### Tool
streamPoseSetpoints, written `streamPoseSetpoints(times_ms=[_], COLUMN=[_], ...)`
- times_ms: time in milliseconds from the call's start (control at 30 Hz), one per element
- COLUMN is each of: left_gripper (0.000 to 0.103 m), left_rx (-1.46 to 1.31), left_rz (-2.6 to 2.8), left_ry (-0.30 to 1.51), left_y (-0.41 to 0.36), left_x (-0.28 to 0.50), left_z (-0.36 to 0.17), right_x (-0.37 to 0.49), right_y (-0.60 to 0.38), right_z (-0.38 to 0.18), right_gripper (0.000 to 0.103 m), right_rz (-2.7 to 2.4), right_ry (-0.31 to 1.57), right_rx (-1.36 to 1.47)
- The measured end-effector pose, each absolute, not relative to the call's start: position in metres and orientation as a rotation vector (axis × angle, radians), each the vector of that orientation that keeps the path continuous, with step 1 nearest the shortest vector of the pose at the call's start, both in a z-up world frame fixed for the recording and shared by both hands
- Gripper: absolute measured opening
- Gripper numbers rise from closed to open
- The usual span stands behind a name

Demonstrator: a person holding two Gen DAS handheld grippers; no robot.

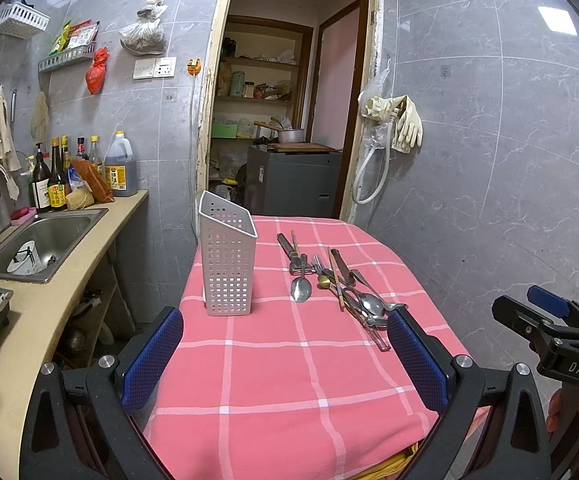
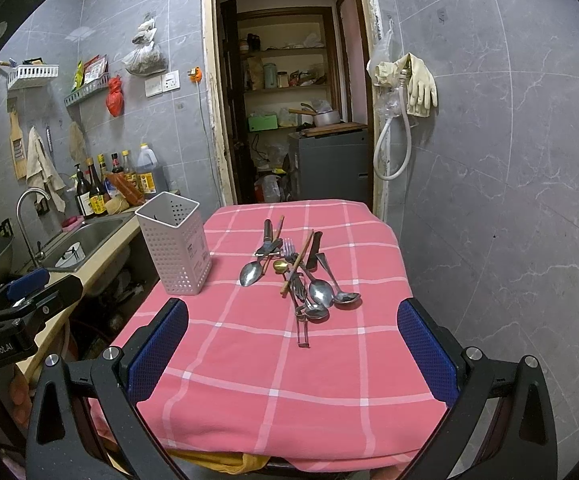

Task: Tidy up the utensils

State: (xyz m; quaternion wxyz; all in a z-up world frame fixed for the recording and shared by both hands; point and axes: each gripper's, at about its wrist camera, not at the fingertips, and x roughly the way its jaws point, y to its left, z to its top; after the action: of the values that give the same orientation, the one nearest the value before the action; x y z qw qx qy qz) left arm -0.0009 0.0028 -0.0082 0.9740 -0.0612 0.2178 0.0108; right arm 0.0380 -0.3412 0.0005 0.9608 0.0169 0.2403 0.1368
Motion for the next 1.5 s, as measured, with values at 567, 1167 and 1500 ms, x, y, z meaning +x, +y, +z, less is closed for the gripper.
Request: streamPoseSetpoints(times_ms=[567,1167,1500], left_gripper=[0.102,0.102,0.102], left_rx=[-0.125,-0.126,-0.126], left_rz=[0.023,0.022,0.021], left_ry=[0.440,0.442,0.443], left_y=[0.0031,0.0030,0.0021], left_x=[-0.0009,-0.0009,-0.0011], left_z=[-0.0090,-0.0088,-0.0098], right_x=[0.0329,0.0327,0.0317], right_y=[-0.3368,-0.3358,-0.3378], right_z=[0.0001,-0.0002,-0.0023], right_gripper=[0.102,0.102,0.102], right_rz=[0.278,0.278,0.263], right_ry=[0.486,0.488,0.484], right_rx=[0.032,0.031,0.029])
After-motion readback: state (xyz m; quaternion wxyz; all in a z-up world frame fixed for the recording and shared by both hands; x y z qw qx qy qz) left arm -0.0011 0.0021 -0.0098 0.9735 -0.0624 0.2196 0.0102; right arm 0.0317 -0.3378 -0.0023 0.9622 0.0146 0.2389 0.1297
